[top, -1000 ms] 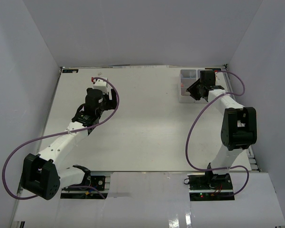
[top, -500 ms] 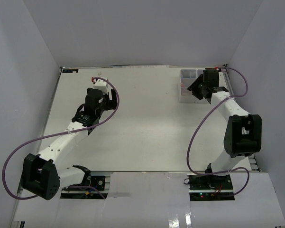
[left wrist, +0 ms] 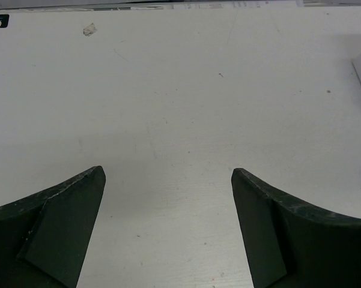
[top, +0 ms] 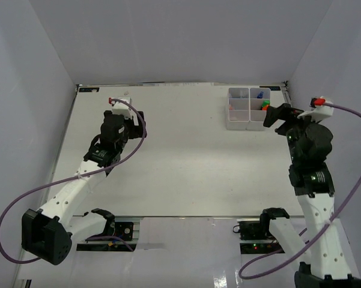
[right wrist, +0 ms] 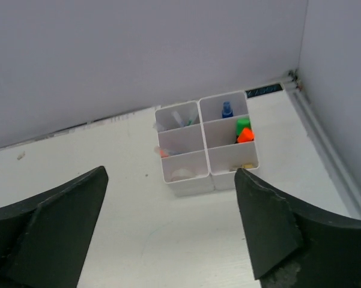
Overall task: Sort the stationery into containers
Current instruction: Reset both arms
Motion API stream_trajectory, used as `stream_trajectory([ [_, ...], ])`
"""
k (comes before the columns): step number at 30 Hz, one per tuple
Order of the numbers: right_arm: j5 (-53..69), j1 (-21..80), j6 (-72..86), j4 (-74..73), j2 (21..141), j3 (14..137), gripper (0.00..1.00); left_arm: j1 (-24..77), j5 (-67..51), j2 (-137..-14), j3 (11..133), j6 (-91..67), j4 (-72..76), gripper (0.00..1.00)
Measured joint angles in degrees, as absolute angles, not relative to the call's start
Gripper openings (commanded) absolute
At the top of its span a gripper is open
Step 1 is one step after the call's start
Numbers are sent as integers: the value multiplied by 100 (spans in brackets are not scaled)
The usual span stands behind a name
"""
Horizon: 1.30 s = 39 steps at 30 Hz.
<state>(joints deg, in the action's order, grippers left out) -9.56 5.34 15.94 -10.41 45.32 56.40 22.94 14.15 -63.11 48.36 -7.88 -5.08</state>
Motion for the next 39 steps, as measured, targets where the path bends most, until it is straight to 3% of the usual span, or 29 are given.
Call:
stream_trajectory([
  [2,-1044,534,1446,-1125,3900,5461,100,2294,1415,-6104,4838,-836,-642,98],
  [7,-1214,617,993,-1396,2751,5441,91,2294,1326,-5450,4960,-1055,-1138,98],
  [16,-1431,1199,567,-1745,1372,4593,90,2294,1085,-3564,5081,-1308,-2036,98],
  [25,-1612,1492,360,-1855,449,3789,90,2294,1245,-1660,3990,-1404,-2274,98],
  [39,-1326,1509,158,-1675,128,3229,90,2294,1450,-1275,3024,-1466,-2080,98],
])
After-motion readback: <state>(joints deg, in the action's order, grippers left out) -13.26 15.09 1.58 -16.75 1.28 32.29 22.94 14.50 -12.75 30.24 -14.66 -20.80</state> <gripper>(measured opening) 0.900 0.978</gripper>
